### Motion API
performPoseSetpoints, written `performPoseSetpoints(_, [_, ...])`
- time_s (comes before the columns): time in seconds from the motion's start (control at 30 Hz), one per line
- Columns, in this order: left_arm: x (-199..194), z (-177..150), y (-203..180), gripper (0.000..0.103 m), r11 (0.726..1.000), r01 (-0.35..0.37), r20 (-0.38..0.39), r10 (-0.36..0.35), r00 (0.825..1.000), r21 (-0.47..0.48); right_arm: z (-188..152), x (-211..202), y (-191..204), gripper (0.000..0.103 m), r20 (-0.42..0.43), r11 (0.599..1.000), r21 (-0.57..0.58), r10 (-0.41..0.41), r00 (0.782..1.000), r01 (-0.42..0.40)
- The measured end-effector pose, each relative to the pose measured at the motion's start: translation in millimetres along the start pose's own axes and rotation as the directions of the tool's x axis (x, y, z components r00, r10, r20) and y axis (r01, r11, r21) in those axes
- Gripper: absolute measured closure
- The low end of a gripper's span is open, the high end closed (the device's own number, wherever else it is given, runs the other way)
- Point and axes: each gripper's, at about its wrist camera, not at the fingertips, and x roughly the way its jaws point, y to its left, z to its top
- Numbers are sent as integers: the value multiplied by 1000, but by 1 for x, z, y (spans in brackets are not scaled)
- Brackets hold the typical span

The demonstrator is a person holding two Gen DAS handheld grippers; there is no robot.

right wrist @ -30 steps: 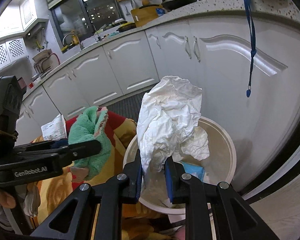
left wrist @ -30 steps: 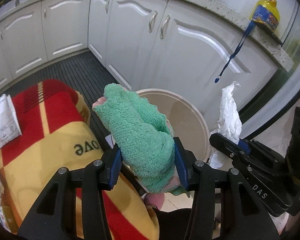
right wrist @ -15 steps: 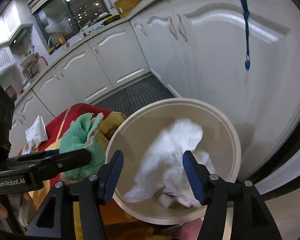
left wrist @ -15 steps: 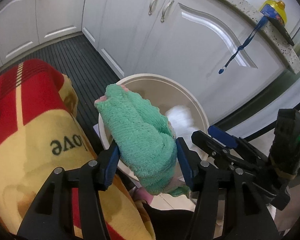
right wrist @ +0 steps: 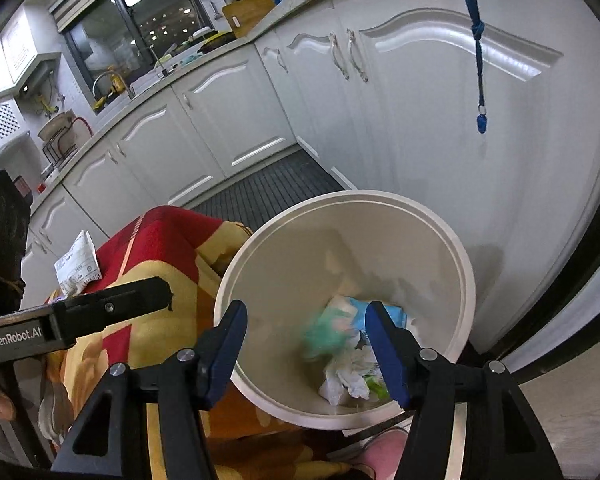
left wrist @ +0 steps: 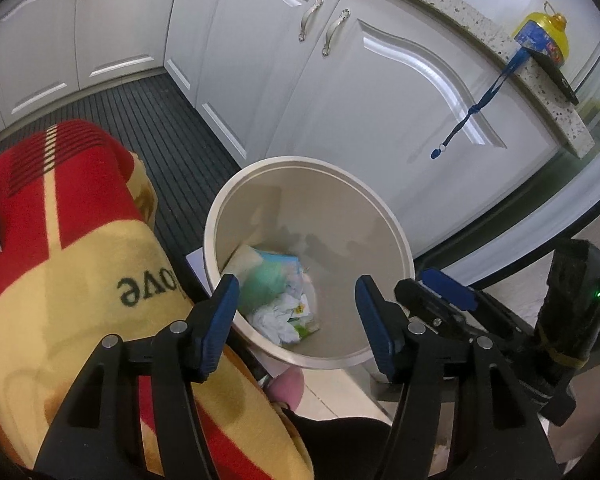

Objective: Collect trash
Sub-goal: 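Move both tools back over the table toward the white medicine boxes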

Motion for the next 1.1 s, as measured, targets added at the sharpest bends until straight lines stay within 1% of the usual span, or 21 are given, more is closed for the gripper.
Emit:
performPoseSetpoints(0.07, [-5, -1, 1, 44, 1000, -9, 8, 9, 1000, 4, 1, -3, 1, 44, 5, 1000, -1, 3, 1000, -3])
performPoseSetpoints(0.2, [-21, -5, 2, 44, 999, -52, 43, 51, 998, 5, 0, -8, 13, 44, 16, 1000, -28, 2, 1000, -2])
performPoseSetpoints(0.43, [-64, -22, 13, 44, 993, -116, 134, 114, 984, 11, -2, -15, 42, 43, 36, 996, -89, -6, 999, 9])
performPoseSetpoints(0.57, [-90, -35, 30, 44, 987, -157, 181, 158, 971, -15, -2, -19, 63, 42, 40, 993, -121, 1, 999, 4])
performPoseSetpoints(0.63, [-101, -40, 38, 44, 985, -167, 199, 171, 965, -34, -1, -21, 73, 40, 43, 990, -141, 7, 999, -1])
performPoseSetpoints(0.77, [-126, -54, 53, 44, 976, -211, 235, 220, 947, -60, -1, -25, 97, 39, 49, 984, -178, 27, 998, -18])
performPoseSetpoints(0.93, [-153, -70, 73, 44, 961, -262, 254, 277, 927, -89, -4, -31, 126, 39, 58, 974, -223, 51, 997, -37])
performPoseSetpoints(1.1, [-178, -83, 93, 44, 950, -285, 268, 311, 912, -130, -6, -32, 155, 37, 54, 963, -263, 78, 996, -61])
